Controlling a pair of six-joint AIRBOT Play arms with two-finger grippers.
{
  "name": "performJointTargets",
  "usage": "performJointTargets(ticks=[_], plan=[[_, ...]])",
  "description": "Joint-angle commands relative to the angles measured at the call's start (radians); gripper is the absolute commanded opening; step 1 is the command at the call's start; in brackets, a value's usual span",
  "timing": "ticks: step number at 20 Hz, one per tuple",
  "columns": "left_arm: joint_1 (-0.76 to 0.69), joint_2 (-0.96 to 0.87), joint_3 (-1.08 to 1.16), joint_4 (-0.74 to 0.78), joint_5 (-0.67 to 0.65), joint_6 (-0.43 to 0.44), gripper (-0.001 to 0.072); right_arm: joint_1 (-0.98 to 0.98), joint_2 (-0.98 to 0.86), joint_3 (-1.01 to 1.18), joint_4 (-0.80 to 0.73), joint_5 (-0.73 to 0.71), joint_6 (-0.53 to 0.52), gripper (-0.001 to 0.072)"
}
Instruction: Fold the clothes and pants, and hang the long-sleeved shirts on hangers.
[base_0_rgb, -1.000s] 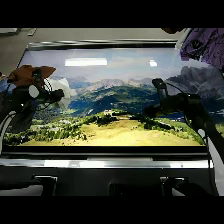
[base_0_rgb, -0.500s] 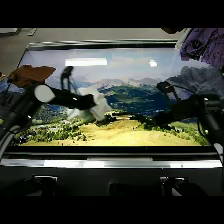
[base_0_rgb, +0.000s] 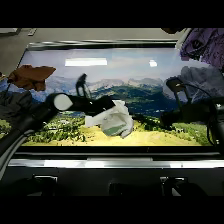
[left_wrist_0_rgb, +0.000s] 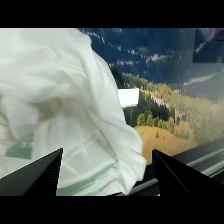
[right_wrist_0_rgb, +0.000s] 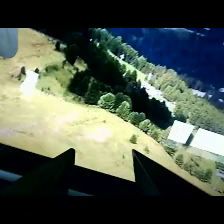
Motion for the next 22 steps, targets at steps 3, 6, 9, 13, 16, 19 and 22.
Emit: performJointTargets(ticks=[3, 6, 9, 13, 16, 19, 22], plan=[[0.322, 0.087, -0.001, -0.010, -0.253, 0.215, 0.0640, 0.000, -0.056, -0.073, -0.071, 0.212, 0.286, 0.0476], [0.418, 0.084, -0.002, 0.005, -0.309, 0.241, 0.0640, 0.000, -0.216, -0.083, 0.309, 0.212, 0.248, 0.0476], [0.441, 0.084, -0.002, 0.060, -0.306, 0.241, 0.0640, 0.000, -0.347, -0.083, 0.738, 0.174, 0.015, 0.0478], [0.441, 0.082, -0.002, 0.109, -0.304, 0.241, 0.0640, 0.000, -0.367, -0.083, 0.824, 0.092, -0.125, 0.0479], [0.441, 0.077, -0.007, 0.125, -0.304, 0.241, 0.0640, 0.001, -0.367, -0.083, 0.887, 0.045, -0.172, 0.0480], [0.441, 0.074, -0.033, 0.146, -0.306, 0.241, 0.0653, 0.001, -0.367, -0.083, 0.928, 0.050, -0.186, 0.0478], [0.450, 0.074, -0.059, 0.149, -0.342, 0.227, 0.0675, 0.000, -0.366, -0.083, 0.914, -0.030, -0.220, 0.0474]])
